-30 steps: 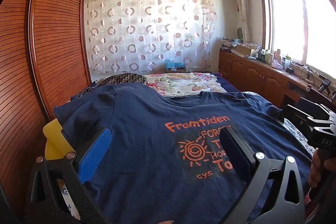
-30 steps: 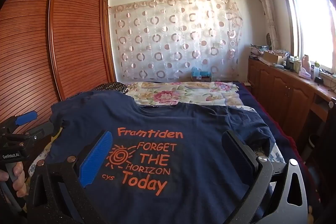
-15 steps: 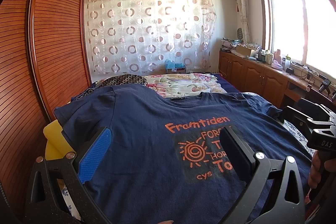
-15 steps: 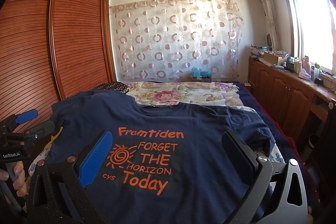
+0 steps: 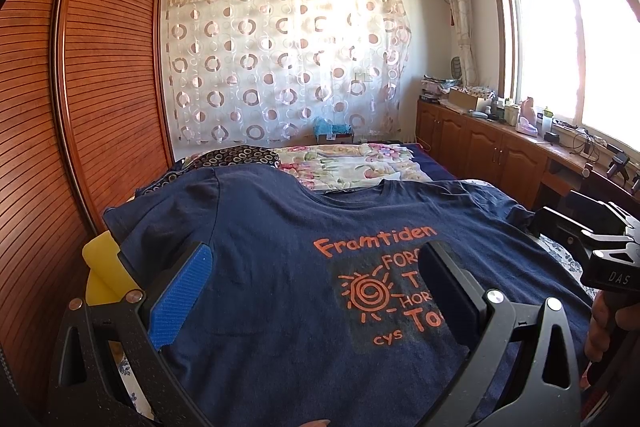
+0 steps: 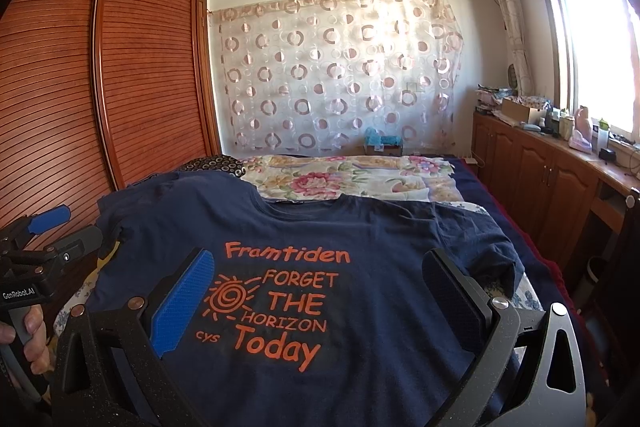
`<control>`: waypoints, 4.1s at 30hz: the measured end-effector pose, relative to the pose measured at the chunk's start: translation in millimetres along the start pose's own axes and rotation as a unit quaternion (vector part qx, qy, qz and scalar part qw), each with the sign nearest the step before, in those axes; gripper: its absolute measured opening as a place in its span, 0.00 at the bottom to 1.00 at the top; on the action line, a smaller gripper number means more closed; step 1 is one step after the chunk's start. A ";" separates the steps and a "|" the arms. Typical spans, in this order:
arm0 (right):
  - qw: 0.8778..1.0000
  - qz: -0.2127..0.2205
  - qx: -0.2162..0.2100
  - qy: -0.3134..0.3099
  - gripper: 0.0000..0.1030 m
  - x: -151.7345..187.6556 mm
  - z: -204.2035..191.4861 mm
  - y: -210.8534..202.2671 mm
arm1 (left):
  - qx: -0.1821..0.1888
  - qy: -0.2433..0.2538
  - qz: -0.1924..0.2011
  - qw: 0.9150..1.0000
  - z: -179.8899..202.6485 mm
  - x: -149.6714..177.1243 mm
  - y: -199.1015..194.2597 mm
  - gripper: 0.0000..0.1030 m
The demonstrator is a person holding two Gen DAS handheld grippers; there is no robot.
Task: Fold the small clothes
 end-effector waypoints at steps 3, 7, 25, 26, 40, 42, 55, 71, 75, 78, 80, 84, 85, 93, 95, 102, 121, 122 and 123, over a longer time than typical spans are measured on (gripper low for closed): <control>1.000 0.000 0.000 0.000 1.00 -0.2 0.0 0.0 | 0.000 0.000 0.000 1.000 0.2 0.3 -0.1 1.00; 1.000 0.000 0.000 0.000 1.00 -0.2 -0.3 -0.1 | 0.000 0.000 0.001 1.000 0.3 0.5 -0.1 1.00; 1.000 0.002 -0.002 0.000 1.00 -0.8 -2.0 -0.6 | 0.000 0.001 0.006 1.000 5.9 -8.8 -6.9 1.00; 1.000 0.002 -0.002 0.000 1.00 -0.8 -2.0 -0.6 | 0.000 0.001 0.006 1.000 5.8 -10.2 -7.5 1.00; 1.000 0.002 -0.002 0.000 1.00 -0.8 -3.0 -0.7 | 0.000 0.001 0.007 1.000 6.3 -8.4 -7.2 1.00; 1.000 0.002 -0.002 0.000 1.00 -0.8 -3.3 -1.0 | 0.000 0.001 0.007 1.000 6.4 -8.4 -7.2 1.00; 1.000 -0.002 -0.011 -0.001 1.00 -1.0 -10.6 2.2 | -0.002 0.002 0.006 1.000 8.2 -8.9 -8.2 1.00; 0.997 -0.036 -0.059 -0.038 1.00 -1.0 -29.2 44.5 | -0.029 -0.014 -0.035 0.999 -47.9 10.1 29.2 1.00; 0.995 -0.054 -0.067 -0.050 1.00 3.0 -38.4 61.4 | -0.024 -0.020 -0.042 0.999 -69.5 13.8 34.8 1.00; 0.993 -0.075 -0.083 -0.045 1.00 6.1 -41.3 73.4 | -0.015 -0.024 -0.056 0.998 -86.1 16.4 39.9 1.00; 0.992 -0.083 -0.088 -0.046 1.00 6.4 -42.4 78.8 | -0.015 -0.022 -0.062 0.998 -94.8 17.7 42.8 1.00; 0.989 -0.104 -0.096 -0.052 1.00 7.5 -42.6 86.7 | -0.015 -0.022 -0.080 0.996 -113.9 20.0 53.4 1.00; 0.988 -0.112 -0.097 -0.054 1.00 9.2 -41.9 91.1 | -0.015 -0.022 -0.084 0.996 -118.5 20.2 56.4 1.00; 0.983 -0.135 -0.105 -0.067 0.99 0.4 -41.2 102.2 | -0.011 -0.022 -0.100 0.995 -162.7 2.4 77.4 0.97; 0.982 -0.137 -0.111 -0.071 0.99 -3.3 -42.0 102.8 | -0.017 -0.018 -0.107 0.994 -175.3 -4.7 85.3 0.90; 0.979 -0.130 -0.117 -0.102 0.99 -13.1 -54.9 119.2 | -0.027 -0.014 -0.144 0.989 -210.4 -18.0 119.5 0.66; 0.978 -0.136 -0.130 -0.095 0.99 -5.4 -66.6 136.8 | -0.029 0.001 -0.182 0.983 -235.9 -13.1 144.1 0.24; 0.978 -0.134 -0.130 -0.095 0.99 -5.8 -66.6 135.9 | -0.030 0.006 -0.180 0.983 -233.8 -14.6 140.9 0.18; 0.978 -0.133 -0.129 -0.095 0.99 -6.9 -66.7 135.4 | -0.028 0.010 -0.178 0.984 -231.1 -16.0 138.2 0.13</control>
Point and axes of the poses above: each gripper's, at about its wrist camera, not at the fingertips, and y roughly the way its jaws point, z to its right, x to its underside, the point moved 9 cm from there along y, roughly the way its jaws point, and after that the axes turned 11 degrees about -z, right-handed, at the moved point
